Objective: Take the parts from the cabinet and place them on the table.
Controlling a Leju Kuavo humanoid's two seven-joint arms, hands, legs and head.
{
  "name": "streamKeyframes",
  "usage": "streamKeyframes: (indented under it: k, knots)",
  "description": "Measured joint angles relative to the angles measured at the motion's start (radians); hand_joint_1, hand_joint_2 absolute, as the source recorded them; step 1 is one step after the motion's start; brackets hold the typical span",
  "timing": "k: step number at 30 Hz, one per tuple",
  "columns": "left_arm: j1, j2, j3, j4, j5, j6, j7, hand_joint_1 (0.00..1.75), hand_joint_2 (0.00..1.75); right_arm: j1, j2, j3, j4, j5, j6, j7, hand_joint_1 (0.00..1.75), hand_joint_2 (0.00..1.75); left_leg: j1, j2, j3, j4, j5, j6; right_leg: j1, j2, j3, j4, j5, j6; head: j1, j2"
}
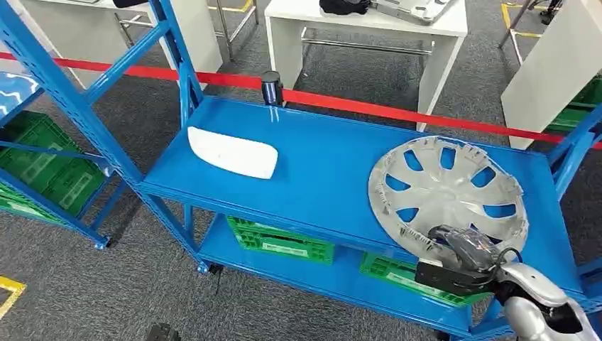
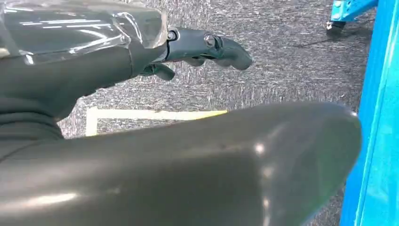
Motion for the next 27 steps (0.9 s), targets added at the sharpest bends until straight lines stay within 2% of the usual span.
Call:
streamKeyframes:
  k: [1,2,3,5,6,7,9,10,11,12,13,15,16,17,18,20,21,22,23,25,27]
  knots:
    - [0.002,0.000,0.000,0.001,0.001,0.000,0.000,0.00,0.00,0.002,0.002,-0.002,-0.001,-0.001,0.001,0.000,1.75,1.75,0.002,0.000,-0.028,0.062,-0.017,-0.002,0.000,0.000,0.000,0.000,0.000,0.000,0.000,0.000]
    - [0.003,0.000,0.000,0.002,0.001,0.000,0.000,0.00,0.00,0.005,0.002,-0.004,-0.003,-0.003,0.001,0.000,1.75,1.75,0.003,0.000,-0.033,0.073,-0.010,-0.003,0.000,0.000,0.001,0.000,0.000,0.000,0.000,0.000]
    - [0.004,0.000,-0.001,0.002,0.002,0.000,0.000,0.00,0.00,0.009,0.002,-0.006,-0.006,-0.005,0.001,0.000,1.75,1.75,0.005,0.000,-0.014,0.034,0.019,-0.001,0.000,0.000,0.002,0.000,0.000,0.000,0.000,0.000]
    - [0.003,0.002,-0.003,0.002,0.008,-0.001,-0.007,0.00,0.00,0.018,0.002,-0.014,-0.018,-0.011,0.002,0.000,1.75,1.75,0.005,-0.001,0.079,-0.148,0.107,0.007,0.000,0.001,0.006,0.000,0.000,0.001,0.000,0.000]
    - [0.003,0.003,-0.006,0.001,0.013,-0.003,-0.016,0.00,0.00,0.024,0.002,-0.020,-0.025,-0.011,0.003,0.000,1.75,1.75,0.004,-0.005,0.123,-0.233,0.130,0.015,0.000,0.000,0.007,-0.001,0.000,0.002,0.000,0.000]
    - [0.002,0.004,-0.008,0.000,0.023,-0.007,-0.031,0.00,0.00,0.031,0.003,-0.027,-0.031,-0.013,0.003,0.000,1.75,1.75,-0.002,-0.004,0.131,-0.249,0.113,0.016,0.008,0.000,0.003,0.000,-0.001,0.007,0.000,0.000]
    - [0.002,0.004,-0.010,-0.002,0.034,-0.008,-0.051,0.00,0.00,0.041,0.003,-0.038,-0.037,-0.014,0.003,0.002,1.73,1.75,-0.007,-0.003,0.124,-0.245,0.114,0.024,0.004,0.000,0.001,-0.002,0.001,0.019,0.000,0.000]
    - [0.004,0.004,-0.010,-0.005,0.038,-0.005,-0.058,0.00,1.75,0.047,0.003,-0.043,-0.043,-0.014,0.003,0.002,1.75,1.75,-0.010,-0.003,0.124,-0.246,0.114,0.031,0.002,0.000,0.004,-0.009,0.005,0.027,0.000,0.000]
    - [0.005,0.002,-0.012,-0.012,0.040,-0.002,-0.069,0.00,1.75,0.055,0.003,-0.052,-0.051,-0.014,0.003,0.005,1.73,1.75,-0.009,-0.003,0.135,-0.262,0.124,0.043,0.003,0.000,0.007,-0.014,0.007,0.035,0.000,0.000]
    - [0.005,-0.003,-0.016,-0.019,0.043,-0.001,-0.077,0.00,1.75,0.062,0.004,-0.059,-0.053,-0.014,0.003,0.005,1.75,1.75,-0.003,0.000,0.147,-0.280,0.135,0.047,0.001,0.000,-0.002,0.004,-0.002,0.034,0.003,0.000]
    - [0.005,-0.004,-0.019,-0.027,0.050,-0.003,-0.083,0.00,1.75,0.065,0.003,-0.065,-0.055,-0.014,0.006,0.006,1.75,1.75,-0.003,0.000,0.150,-0.286,0.139,0.055,0.002,0.000,-0.021,0.045,-0.028,0.028,0.005,0.000]
    - [0.006,-0.008,-0.028,-0.041,0.051,-0.008,-0.085,0.00,1.75,0.068,0.005,-0.072,-0.055,-0.014,0.009,0.006,1.75,1.75,-0.008,0.001,0.147,-0.285,0.140,0.057,0.003,0.001,-0.098,0.204,-0.097,0.018,0.006,0.000]
    - [0.008,-0.009,-0.033,-0.047,0.050,-0.011,-0.085,0.00,1.75,0.070,0.008,-0.076,-0.055,-0.018,0.008,0.003,1.75,1.75,-0.011,0.001,0.145,-0.285,0.140,0.058,0.003,0.001,-0.135,0.280,-0.121,0.018,0.005,0.000]
    - [0.010,-0.010,-0.039,-0.051,0.050,-0.013,-0.085,0.00,1.75,0.070,0.010,-0.079,-0.055,-0.021,0.008,-0.002,1.71,1.75,-0.014,0.001,0.144,-0.284,0.140,0.058,0.003,0.000,-0.150,0.309,-0.123,0.023,0.006,0.000]
    - [0.013,-0.011,-0.045,-0.055,0.050,-0.014,-0.085,0.00,1.75,0.069,0.012,-0.082,-0.055,-0.024,0.008,-0.004,1.71,1.75,-0.015,0.001,0.145,-0.283,0.139,0.059,0.003,0.000,-0.136,0.280,-0.105,0.031,0.005,0.000]
    - [0.014,-0.014,-0.054,-0.063,0.050,-0.015,-0.085,0.00,1.75,0.066,0.014,-0.089,-0.057,-0.030,0.003,-0.009,1.71,1.75,-0.015,0.001,0.146,-0.278,0.137,0.056,0.003,0.000,-0.052,0.110,-0.037,0.049,0.006,0.000]
    - [0.014,-0.016,-0.057,-0.066,0.051,-0.015,-0.085,0.00,1.75,0.062,0.014,-0.093,-0.059,-0.033,-0.001,-0.012,1.71,1.75,-0.015,0.001,0.144,-0.271,0.133,0.052,0.003,-0.001,-0.005,0.019,-0.009,0.052,0.006,0.000]
    - [0.015,-0.016,-0.058,-0.070,0.051,-0.015,-0.084,0.00,1.75,0.056,0.017,-0.095,-0.060,-0.036,-0.007,-0.015,1.71,1.75,-0.022,0.002,0.140,-0.263,0.127,0.045,0.007,-0.003,0.003,0.000,-0.007,0.036,0.005,0.000]
    - [0.015,-0.017,-0.058,-0.073,0.055,-0.015,-0.084,0.00,1.75,0.053,0.019,-0.098,-0.066,-0.039,-0.015,-0.020,1.71,1.75,-0.025,0.003,0.137,-0.259,0.123,0.041,0.008,0.000,0.007,-0.004,-0.002,0.024,0.005,0.000]
    - [0.017,-0.020,-0.058,-0.081,0.062,-0.015,-0.082,0.00,1.75,0.042,0.025,-0.102,-0.068,-0.047,-0.024,-0.025,1.71,1.75,-0.021,0.005,0.135,-0.259,0.125,0.036,0.013,0.001,0.003,-0.004,0.001,0.015,0.005,0.000]
    - [0.019,-0.022,-0.058,-0.096,0.064,-0.015,-0.076,0.00,1.75,0.027,0.032,-0.105,-0.070,-0.059,-0.033,-0.036,1.71,1.75,-0.018,0.004,0.131,-0.246,0.116,0.028,0.002,0.002,0.003,-0.008,0.008,0.005,0.006,0.000]
